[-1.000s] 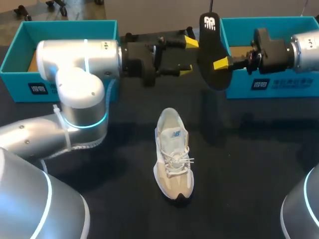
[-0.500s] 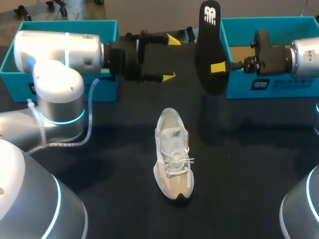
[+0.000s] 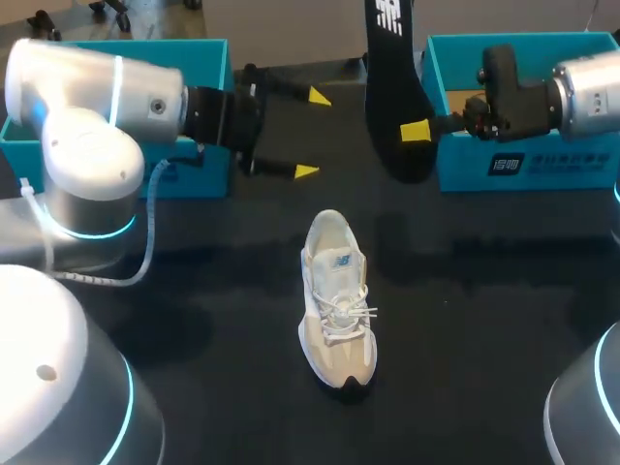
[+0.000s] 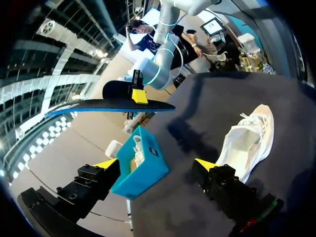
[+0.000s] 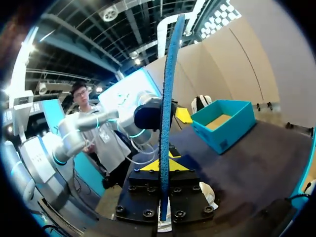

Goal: Take the shoe out of the shoebox, open the shoe tongue, remove and reinsert the insole, then place the shoe into the shoebox

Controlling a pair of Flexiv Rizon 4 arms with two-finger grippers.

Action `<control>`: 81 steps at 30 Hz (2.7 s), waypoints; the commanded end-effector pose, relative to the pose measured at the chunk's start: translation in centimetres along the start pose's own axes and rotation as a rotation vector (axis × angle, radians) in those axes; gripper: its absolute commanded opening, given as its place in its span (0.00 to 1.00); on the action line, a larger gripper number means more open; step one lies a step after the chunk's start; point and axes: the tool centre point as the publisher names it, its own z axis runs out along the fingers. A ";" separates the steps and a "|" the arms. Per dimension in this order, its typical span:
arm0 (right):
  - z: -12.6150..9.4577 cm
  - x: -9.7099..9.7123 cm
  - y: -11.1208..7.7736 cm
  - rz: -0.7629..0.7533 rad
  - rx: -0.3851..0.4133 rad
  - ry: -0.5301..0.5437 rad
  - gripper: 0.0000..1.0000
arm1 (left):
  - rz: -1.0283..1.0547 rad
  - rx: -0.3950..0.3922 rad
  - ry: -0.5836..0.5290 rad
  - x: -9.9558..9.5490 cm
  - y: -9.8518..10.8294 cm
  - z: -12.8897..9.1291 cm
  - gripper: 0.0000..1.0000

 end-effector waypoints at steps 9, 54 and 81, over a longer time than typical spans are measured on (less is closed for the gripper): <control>1.3 0.0 -0.5 -0.092 0.036 0.083 0.00 | -0.203 -0.151 0.209 2.9 0.6 -1.2 1.00; 5.8 -3.5 -4.4 -0.177 -0.034 0.166 0.00 | -0.479 -0.192 0.261 12.0 3.2 -1.5 1.00; 9.1 -3.9 -7.0 -0.134 -0.097 0.193 0.00 | -0.545 -0.210 0.329 16.7 4.1 -0.5 1.00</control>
